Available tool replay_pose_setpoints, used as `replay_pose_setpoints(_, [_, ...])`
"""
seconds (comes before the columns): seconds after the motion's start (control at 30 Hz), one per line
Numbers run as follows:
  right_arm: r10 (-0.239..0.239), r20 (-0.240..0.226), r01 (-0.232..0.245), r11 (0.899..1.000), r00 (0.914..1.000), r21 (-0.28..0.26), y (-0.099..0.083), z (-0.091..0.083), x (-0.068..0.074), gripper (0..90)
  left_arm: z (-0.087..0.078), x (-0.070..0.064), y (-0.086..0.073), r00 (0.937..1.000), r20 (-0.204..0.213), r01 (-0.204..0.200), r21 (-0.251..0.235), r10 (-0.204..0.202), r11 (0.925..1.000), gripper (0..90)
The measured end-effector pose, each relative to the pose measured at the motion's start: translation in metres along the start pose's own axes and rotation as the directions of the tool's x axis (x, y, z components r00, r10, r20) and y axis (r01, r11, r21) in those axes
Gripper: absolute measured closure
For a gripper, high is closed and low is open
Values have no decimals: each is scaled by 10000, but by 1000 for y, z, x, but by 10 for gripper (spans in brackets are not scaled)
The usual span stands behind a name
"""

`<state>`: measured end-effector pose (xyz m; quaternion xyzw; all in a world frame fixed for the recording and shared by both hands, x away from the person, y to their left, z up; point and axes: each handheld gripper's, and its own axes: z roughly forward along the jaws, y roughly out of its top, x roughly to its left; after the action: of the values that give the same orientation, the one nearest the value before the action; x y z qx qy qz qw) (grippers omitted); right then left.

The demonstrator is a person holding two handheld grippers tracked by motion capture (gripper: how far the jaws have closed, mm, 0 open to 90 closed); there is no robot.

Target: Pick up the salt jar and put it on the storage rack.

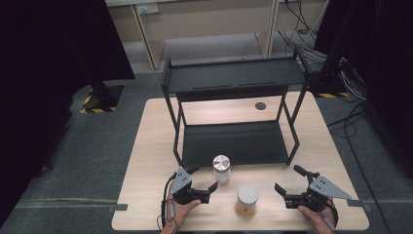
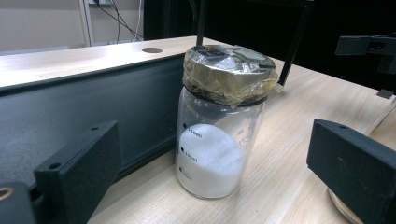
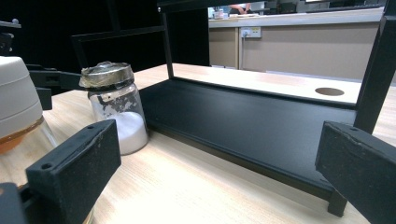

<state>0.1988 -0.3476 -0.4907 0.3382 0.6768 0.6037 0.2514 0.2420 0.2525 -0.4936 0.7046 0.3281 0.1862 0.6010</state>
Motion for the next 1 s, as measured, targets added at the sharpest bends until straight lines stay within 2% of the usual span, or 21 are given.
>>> replay_pose_setpoints(1.0, [168, 88, -167, 9998, 9998, -91, -2, -1, -1, 3, 1, -1, -1, 9999, 0, -143, -29, 143, 9999, 29])
